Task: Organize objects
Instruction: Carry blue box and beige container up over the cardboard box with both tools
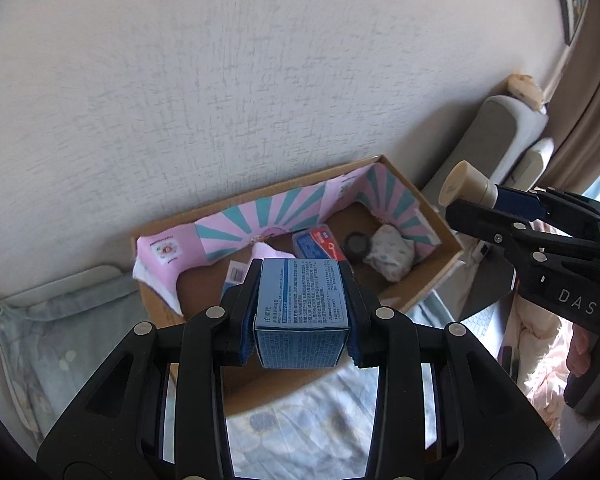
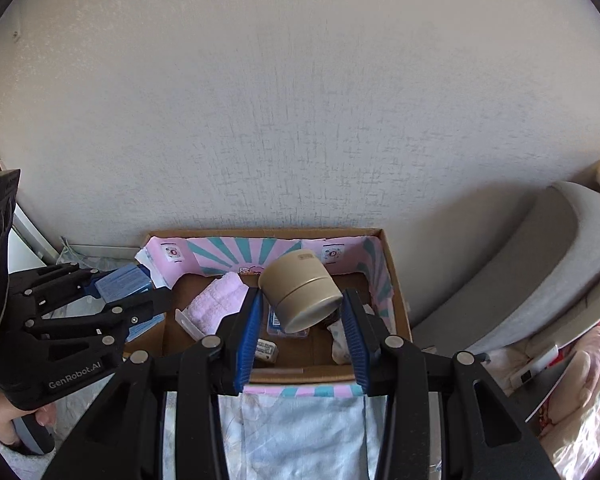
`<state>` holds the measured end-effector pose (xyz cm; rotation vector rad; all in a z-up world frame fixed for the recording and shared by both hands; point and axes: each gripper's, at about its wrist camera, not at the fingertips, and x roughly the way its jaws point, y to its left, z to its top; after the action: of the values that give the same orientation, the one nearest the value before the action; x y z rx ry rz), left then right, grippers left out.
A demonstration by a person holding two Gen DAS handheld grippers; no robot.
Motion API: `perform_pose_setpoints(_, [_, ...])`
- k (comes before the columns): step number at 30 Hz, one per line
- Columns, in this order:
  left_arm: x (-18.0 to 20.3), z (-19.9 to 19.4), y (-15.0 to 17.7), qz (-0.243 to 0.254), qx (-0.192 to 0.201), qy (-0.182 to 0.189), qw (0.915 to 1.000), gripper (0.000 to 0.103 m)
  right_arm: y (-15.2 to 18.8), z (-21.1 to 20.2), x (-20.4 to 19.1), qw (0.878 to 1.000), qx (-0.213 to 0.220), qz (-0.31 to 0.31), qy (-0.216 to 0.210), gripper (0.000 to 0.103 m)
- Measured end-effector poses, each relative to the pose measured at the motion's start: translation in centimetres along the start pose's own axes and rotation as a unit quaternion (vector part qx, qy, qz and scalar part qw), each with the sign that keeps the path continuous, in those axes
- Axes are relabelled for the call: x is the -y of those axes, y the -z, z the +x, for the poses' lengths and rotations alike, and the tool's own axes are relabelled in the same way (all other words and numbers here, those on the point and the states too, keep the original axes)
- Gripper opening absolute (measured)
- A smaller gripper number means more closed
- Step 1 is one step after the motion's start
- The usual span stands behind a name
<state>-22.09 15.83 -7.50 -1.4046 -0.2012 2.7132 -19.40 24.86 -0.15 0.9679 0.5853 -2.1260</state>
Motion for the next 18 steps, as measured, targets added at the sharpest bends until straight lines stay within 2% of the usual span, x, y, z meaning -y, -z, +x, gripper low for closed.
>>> perform_pose_setpoints(7, [-2.0,5.2,-1.9,-0.013,-0.050,-0.009,0.9986,0.031,-1.9,5.8,1.0,0.998,-0.056,-0.006,-0.012,0.037])
perform_pose_setpoints(12, [-3.7,8.1,-2.4,-0.041,-0.077,-0.009,0.9961,0.031,-2.3,9.9,1.6,0.995,-0.093,-0.003,-0.018,0.037])
perform_pose_setpoints(18, [-4.9,10.2,-2.4,-0.068,-0.101,-0.003,0.9926,0.031,-1.7,12.3,1.8,0.993,-0.115,-0.008,-0.019,0.037])
